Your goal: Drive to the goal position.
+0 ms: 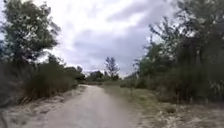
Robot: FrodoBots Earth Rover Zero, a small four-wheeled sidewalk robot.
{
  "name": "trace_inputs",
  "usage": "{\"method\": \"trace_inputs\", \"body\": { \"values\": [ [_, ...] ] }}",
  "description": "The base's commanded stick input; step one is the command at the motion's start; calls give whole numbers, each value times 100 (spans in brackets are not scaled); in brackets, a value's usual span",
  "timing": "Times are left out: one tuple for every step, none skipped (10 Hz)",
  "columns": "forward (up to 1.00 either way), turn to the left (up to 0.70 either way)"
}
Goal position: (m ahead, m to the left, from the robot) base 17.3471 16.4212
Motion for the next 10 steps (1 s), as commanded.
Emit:
{"method": "trace_inputs", "body": {
  "values": [
    [85,6],
    [85,6],
    [85,34],
    [85,21],
    [85,0],
    [85,0],
    [85,0],
    [85,0],
    [85,0],
    [85,0]
  ]
}}
